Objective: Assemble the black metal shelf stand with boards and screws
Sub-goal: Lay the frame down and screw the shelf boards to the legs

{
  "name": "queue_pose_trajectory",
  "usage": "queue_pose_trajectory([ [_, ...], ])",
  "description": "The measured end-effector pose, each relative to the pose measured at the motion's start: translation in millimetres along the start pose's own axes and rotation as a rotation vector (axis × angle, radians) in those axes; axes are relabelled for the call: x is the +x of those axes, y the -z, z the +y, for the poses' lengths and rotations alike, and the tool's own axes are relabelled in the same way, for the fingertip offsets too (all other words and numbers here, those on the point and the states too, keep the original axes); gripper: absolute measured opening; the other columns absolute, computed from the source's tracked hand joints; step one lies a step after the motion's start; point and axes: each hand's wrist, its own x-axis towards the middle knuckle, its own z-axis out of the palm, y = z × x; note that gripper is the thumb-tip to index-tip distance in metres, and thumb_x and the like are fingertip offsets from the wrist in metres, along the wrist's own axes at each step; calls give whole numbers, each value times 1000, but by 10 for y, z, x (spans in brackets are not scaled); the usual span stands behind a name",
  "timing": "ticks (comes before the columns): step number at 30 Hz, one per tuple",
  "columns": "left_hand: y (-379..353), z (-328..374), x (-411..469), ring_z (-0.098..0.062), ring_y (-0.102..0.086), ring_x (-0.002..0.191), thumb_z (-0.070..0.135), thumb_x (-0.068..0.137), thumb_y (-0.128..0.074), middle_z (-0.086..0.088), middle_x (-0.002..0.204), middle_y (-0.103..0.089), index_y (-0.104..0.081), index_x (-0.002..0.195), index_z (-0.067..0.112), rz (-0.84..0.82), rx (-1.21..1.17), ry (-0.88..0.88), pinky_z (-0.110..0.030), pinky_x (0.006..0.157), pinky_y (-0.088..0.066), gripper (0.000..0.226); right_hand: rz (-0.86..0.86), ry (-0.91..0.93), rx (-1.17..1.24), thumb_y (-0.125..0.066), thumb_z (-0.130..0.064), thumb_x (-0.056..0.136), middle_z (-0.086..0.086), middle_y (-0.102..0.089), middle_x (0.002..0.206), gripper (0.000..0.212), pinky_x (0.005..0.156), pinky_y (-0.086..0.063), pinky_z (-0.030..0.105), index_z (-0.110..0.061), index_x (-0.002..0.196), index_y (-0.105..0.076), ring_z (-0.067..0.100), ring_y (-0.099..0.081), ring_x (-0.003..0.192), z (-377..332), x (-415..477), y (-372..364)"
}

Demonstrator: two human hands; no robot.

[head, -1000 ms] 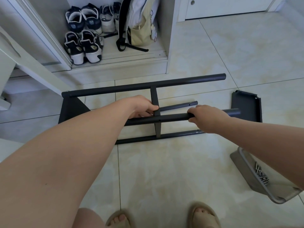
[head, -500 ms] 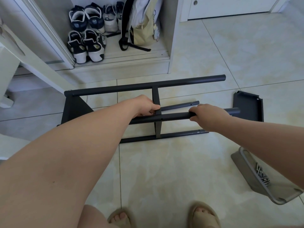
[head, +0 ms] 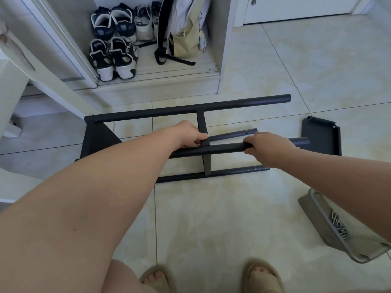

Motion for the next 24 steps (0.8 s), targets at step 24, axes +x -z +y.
queue_pose_trajectory([
  [24,-40,25,-59,-28,-67,98,39,95,-62,-11,105,-74,-72,112,3,31,129,-33,-37,95,-51,41,23,-5,-91,-37,-35,108,0,-57,112,24,93,-37,41,-23,121,-52,22,-48,93,23,9,-110],
])
